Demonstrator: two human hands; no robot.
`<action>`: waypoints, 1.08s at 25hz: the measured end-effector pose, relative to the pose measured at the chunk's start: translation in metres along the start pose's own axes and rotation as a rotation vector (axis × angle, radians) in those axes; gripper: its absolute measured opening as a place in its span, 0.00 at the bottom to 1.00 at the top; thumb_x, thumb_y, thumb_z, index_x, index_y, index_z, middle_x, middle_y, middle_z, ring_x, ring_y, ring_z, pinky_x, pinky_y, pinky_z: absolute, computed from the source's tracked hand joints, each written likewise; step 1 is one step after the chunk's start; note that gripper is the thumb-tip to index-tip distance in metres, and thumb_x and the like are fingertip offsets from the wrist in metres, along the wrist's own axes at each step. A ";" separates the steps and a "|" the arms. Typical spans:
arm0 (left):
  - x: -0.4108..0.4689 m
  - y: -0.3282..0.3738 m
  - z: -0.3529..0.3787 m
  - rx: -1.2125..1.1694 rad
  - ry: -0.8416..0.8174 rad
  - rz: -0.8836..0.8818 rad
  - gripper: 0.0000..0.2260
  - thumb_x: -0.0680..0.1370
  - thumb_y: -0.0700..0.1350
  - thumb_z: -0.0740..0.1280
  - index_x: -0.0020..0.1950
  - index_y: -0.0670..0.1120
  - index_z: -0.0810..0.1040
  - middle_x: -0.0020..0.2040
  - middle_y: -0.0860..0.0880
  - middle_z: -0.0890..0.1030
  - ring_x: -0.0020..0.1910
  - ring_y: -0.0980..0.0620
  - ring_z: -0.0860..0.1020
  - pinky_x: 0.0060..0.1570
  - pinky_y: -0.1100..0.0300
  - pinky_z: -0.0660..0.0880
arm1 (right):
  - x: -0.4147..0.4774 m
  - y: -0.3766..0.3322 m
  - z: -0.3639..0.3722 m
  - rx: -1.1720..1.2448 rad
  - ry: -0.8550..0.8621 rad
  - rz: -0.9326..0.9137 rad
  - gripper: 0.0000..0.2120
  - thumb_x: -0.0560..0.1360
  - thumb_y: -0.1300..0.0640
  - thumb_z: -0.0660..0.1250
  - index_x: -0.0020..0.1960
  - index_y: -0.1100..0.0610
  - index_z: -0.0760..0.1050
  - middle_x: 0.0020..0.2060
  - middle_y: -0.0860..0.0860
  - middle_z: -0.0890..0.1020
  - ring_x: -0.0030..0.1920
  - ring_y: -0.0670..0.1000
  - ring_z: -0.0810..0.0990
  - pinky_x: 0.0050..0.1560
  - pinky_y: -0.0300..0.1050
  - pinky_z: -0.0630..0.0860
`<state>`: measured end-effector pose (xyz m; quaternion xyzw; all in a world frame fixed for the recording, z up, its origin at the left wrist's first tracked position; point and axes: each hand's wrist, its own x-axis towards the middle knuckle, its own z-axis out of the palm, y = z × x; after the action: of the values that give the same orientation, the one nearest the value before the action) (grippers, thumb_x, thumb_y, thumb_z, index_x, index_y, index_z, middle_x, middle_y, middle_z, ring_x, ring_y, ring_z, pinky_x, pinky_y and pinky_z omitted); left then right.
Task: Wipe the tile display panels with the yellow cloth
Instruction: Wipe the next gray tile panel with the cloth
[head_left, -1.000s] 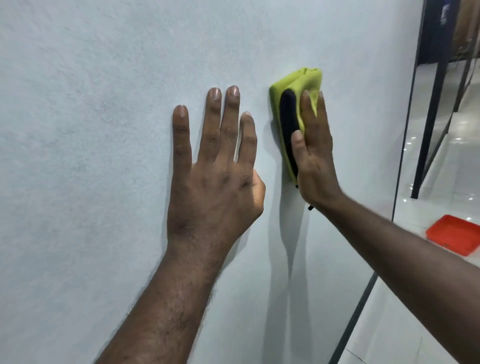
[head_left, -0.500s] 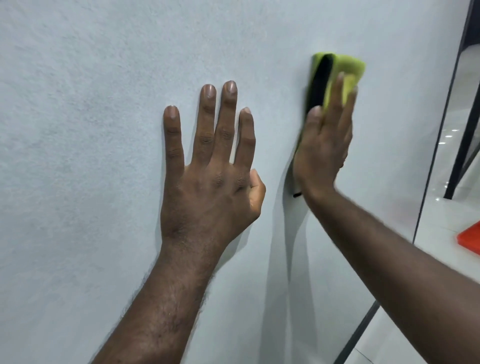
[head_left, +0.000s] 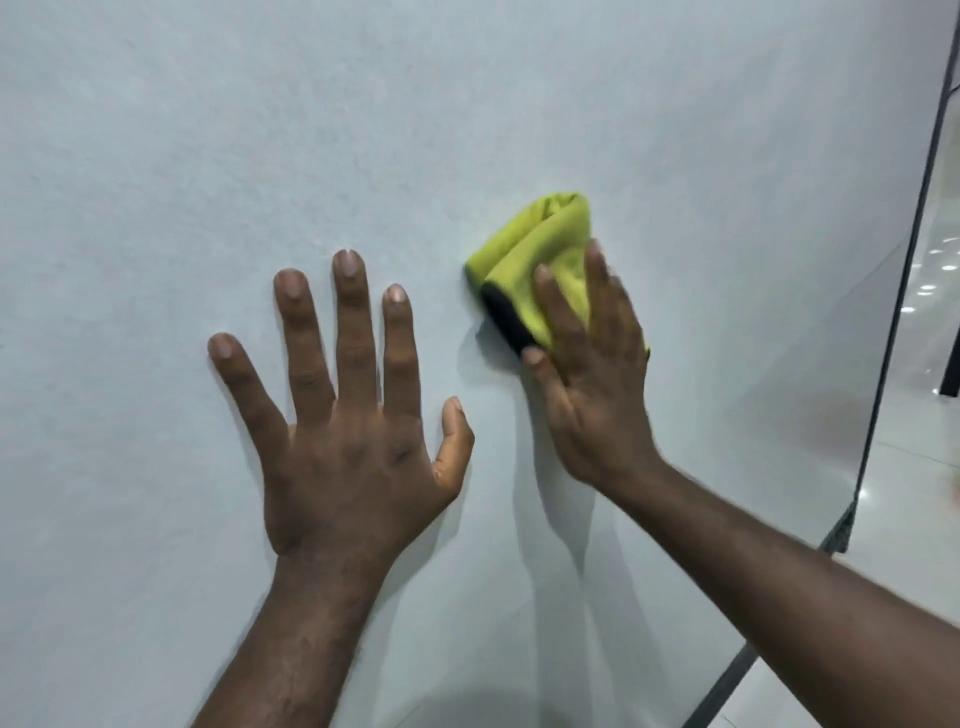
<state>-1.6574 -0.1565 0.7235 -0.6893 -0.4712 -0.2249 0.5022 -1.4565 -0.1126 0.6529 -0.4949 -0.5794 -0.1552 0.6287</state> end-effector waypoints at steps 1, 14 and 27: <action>0.001 0.000 0.000 -0.002 0.011 -0.011 0.39 0.85 0.60 0.57 0.89 0.40 0.50 0.88 0.36 0.49 0.85 0.28 0.46 0.77 0.20 0.44 | 0.008 0.009 0.003 0.047 0.061 0.187 0.27 0.87 0.43 0.55 0.85 0.41 0.55 0.86 0.50 0.50 0.86 0.54 0.52 0.83 0.61 0.54; -0.008 0.002 0.010 0.098 0.007 0.448 0.36 0.86 0.57 0.58 0.88 0.39 0.54 0.88 0.42 0.56 0.87 0.42 0.57 0.83 0.36 0.54 | -0.023 0.006 0.020 0.133 0.283 0.627 0.26 0.88 0.47 0.56 0.85 0.46 0.58 0.86 0.51 0.53 0.85 0.53 0.56 0.83 0.57 0.54; -0.017 0.009 0.019 0.060 -0.035 0.591 0.34 0.87 0.57 0.56 0.88 0.39 0.54 0.88 0.42 0.55 0.87 0.42 0.55 0.84 0.36 0.54 | -0.157 0.033 0.034 0.095 0.250 0.937 0.30 0.82 0.38 0.65 0.81 0.41 0.63 0.77 0.54 0.65 0.74 0.46 0.63 0.78 0.41 0.58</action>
<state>-1.6603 -0.1466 0.6984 -0.7853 -0.2652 -0.0429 0.5578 -1.4944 -0.1299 0.4941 -0.6507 -0.2207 0.1128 0.7177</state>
